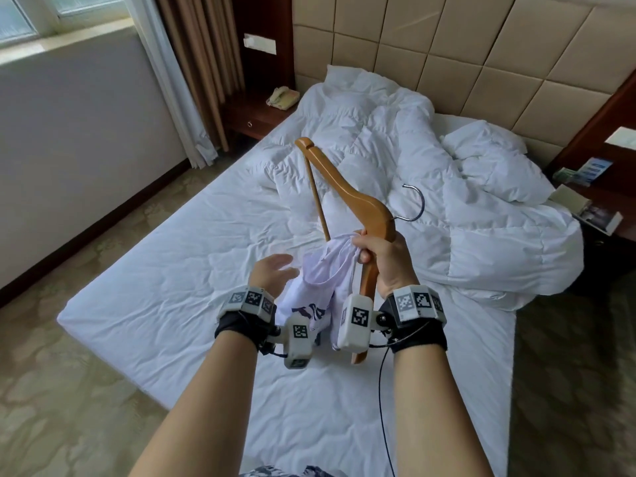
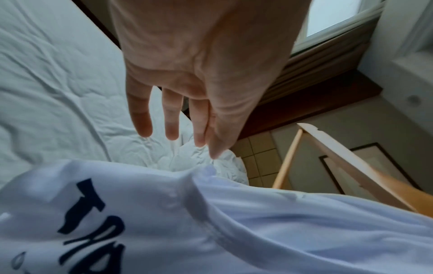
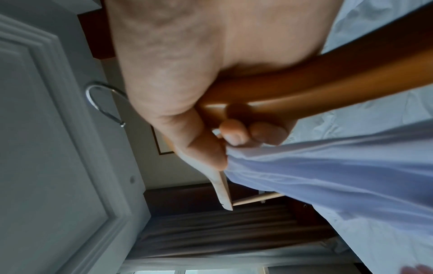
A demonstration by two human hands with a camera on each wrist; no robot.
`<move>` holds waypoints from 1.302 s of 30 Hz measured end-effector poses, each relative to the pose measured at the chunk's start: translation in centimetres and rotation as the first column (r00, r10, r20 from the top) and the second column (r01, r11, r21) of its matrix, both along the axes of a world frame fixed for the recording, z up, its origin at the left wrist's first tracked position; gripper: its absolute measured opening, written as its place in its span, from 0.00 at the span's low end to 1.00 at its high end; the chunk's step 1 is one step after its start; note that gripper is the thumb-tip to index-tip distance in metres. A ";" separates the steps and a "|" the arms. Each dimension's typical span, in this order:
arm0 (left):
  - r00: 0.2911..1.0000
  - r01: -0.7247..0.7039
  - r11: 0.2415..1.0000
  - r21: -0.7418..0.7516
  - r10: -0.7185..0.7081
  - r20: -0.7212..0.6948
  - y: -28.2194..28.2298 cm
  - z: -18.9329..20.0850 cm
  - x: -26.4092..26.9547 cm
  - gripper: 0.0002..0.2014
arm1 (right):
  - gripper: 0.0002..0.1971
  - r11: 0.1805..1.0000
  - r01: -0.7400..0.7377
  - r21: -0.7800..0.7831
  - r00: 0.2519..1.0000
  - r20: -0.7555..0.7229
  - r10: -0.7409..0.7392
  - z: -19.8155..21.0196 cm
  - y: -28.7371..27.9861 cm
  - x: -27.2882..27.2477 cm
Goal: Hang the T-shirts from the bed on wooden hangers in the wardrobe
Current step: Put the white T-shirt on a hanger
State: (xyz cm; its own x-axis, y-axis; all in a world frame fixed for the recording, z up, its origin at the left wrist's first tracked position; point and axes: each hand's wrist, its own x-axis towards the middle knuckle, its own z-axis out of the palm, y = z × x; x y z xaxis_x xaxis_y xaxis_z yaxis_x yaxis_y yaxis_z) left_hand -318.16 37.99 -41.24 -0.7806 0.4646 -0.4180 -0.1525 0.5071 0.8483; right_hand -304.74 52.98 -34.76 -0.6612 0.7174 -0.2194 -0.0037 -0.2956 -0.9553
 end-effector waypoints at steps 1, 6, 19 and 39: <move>0.996 -0.023 0.999 0.029 0.020 0.083 -0.1 -0.3 0.2 0.23 | 0.04 1.000 0.008 -0.010 1.000 -0.005 -0.008 0.0 0.1 0.1; 0.822 -0.062 0.984 0.165 -0.043 0.568 0.6 -1.5 1.4 0.22 | 0.02 0.999 -0.005 -0.043 1.000 -0.007 0.005 0.4 -0.3 0.2; 0.784 -0.126 0.983 0.136 0.015 0.620 2.1 -3.9 -1.5 0.04 | 0.03 0.995 0.097 -0.001 0.992 0.078 -0.096 0.6 -0.2 -1.1; 0.879 -0.223 0.951 0.214 0.102 0.465 3.3 -0.5 -9.2 0.09 | 0.11 0.940 0.330 0.083 0.902 0.265 -0.340 -0.4 0.5 -4.3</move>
State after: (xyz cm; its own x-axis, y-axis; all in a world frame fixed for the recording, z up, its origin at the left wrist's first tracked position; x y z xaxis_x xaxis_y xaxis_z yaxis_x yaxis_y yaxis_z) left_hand -327.35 41.32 -41.73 -0.6143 0.4844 -0.6229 -0.6039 0.2194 0.7662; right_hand -309.03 53.48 -35.20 -0.2990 0.8966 -0.3266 0.1643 -0.2888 -0.9432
